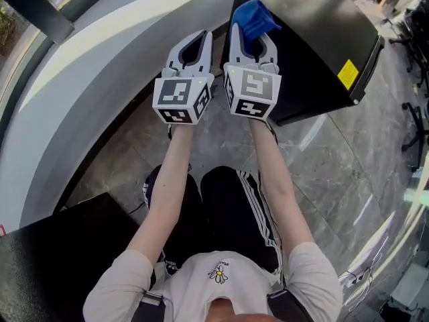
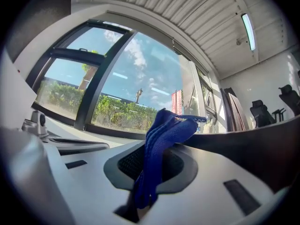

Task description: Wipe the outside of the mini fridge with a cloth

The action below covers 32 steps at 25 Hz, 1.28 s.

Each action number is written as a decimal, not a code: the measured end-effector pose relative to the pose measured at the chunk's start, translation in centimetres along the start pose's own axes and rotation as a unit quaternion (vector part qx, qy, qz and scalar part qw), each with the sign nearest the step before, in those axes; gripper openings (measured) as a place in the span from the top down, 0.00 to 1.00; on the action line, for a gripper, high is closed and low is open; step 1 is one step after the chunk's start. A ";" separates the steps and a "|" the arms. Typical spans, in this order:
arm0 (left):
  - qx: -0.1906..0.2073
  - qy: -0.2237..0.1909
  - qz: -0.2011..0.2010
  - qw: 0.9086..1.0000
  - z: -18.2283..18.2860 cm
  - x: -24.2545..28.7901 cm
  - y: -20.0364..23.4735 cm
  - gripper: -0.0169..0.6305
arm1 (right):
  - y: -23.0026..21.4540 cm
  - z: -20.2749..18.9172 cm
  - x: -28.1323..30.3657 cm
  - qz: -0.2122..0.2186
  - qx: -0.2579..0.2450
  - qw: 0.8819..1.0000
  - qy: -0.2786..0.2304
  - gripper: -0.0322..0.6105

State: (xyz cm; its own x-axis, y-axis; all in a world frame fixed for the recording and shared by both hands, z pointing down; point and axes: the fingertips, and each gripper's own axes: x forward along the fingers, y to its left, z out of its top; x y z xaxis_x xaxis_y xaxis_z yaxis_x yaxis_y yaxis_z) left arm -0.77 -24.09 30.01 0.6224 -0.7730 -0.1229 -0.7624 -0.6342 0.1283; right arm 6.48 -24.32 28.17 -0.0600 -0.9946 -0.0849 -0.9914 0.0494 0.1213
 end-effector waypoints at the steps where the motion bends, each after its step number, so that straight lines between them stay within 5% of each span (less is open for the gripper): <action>1: -0.009 -0.001 0.006 1.000 -0.3 -0.1 0.5 0.97 | 0.1 -0.3 0.9 -0.008 -0.009 1.000 0.008 0.84; 8: -0.045 -0.011 0.034 0.998 -0.7 -0.2 2.4 0.97 | 0.4 -1.0 5.6 -0.044 -0.020 0.998 0.031 0.84; 16: -0.031 -0.003 0.029 0.999 -1.9 0.3 2.4 0.97 | -2.0 -2.1 5.4 -0.095 0.023 0.994 0.039 0.84; 26: -0.012 0.006 -0.045 0.999 -3.3 2.2 -3.7 0.97 | -6.1 -2.5 -0.4 -0.143 0.038 0.988 0.033 0.84; 32: -0.058 0.023 -0.083 0.995 -4.7 2.2 -6.3 0.97 | -7.9 -2.4 -3.6 -0.155 0.019 0.987 0.036 0.84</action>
State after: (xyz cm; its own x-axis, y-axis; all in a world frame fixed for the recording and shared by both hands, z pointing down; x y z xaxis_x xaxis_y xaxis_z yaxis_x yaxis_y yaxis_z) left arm 6.28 -21.86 33.50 0.7474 -0.6559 -0.1062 -0.6250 -0.7482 0.2225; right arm 14.83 -21.32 29.86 0.2550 -0.9661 -0.0408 -0.9642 -0.2572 0.0640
